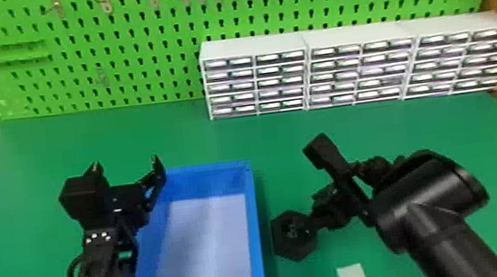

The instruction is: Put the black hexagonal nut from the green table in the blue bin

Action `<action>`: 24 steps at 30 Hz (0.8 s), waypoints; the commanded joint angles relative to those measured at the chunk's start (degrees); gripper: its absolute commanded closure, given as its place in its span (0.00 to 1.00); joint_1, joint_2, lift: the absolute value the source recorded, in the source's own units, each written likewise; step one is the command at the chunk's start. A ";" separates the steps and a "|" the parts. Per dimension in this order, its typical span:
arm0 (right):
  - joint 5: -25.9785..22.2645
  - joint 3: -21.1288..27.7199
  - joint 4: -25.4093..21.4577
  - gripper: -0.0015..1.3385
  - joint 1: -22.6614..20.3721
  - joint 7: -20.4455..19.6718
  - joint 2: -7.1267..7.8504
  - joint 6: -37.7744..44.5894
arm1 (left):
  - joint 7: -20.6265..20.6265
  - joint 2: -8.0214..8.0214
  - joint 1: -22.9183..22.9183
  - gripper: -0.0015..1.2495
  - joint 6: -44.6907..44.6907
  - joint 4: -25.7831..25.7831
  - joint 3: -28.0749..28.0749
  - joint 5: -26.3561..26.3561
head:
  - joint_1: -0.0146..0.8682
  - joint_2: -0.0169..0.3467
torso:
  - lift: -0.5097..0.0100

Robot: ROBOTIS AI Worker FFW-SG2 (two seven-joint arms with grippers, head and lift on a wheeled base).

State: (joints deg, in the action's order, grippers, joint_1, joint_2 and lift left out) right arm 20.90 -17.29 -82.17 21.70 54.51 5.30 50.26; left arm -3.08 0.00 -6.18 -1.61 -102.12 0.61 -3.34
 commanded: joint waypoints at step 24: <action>-2.35 -4.51 4.30 0.09 1.68 -2.65 2.08 -1.39 | 0.00 0.15 0.55 0.18 -1.37 0.60 0.35 -0.18 | 0.76 0.20 | 0.80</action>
State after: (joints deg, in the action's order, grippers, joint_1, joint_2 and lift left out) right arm 18.61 -21.47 -78.55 23.33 51.86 6.92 48.85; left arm -3.08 0.00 -5.71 -2.79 -101.63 0.93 -3.43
